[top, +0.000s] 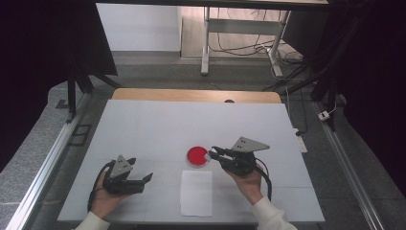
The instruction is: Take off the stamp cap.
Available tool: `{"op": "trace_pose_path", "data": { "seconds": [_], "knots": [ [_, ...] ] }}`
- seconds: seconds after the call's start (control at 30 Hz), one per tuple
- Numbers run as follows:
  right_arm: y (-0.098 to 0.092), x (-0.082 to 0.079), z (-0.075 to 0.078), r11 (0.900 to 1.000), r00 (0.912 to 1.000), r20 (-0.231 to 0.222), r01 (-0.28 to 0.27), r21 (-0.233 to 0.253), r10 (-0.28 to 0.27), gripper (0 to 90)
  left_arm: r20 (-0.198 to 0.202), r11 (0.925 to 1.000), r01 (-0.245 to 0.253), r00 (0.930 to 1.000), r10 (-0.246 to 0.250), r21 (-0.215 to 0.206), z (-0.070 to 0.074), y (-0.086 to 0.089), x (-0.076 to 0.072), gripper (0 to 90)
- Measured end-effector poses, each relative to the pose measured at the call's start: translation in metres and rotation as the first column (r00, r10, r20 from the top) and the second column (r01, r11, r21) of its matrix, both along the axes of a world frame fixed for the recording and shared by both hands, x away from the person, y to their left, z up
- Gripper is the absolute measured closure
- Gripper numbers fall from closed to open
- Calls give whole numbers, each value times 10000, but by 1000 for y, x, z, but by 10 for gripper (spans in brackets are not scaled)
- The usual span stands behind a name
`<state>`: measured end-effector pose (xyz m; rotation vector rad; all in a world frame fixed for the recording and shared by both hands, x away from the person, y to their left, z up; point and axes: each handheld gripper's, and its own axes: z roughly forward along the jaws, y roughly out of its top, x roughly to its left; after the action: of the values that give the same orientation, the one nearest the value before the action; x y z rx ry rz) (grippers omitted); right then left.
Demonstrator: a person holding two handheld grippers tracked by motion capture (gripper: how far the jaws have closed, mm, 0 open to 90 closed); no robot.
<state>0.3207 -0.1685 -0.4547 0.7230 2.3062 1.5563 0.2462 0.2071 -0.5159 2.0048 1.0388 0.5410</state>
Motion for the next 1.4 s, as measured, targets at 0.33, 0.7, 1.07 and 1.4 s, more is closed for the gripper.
{"op": "trace_pose_path", "data": {
  "seconds": [0.33,0.7,1.07,1.4],
  "knots": [
    [0,-1,1,10000,10000,21,33,26,-33,751,44,9999,162,9999,-162,-17,4,-9,8,169],
    [0,-1,0,10000,10000,11,45,14,-45,751,84,9991,417,9991,-417,-51,8,-21,15,169],
    [1,-2,1,10000,10000,16,70,20,-70,751,206,9973,729,9971,-728,1,14,-38,23,169],
    [1,-2,0,9999,9999,27,103,19,-103,751,238,9950,998,9947,-997,-42,17,-54,29,168]
  ]
}}
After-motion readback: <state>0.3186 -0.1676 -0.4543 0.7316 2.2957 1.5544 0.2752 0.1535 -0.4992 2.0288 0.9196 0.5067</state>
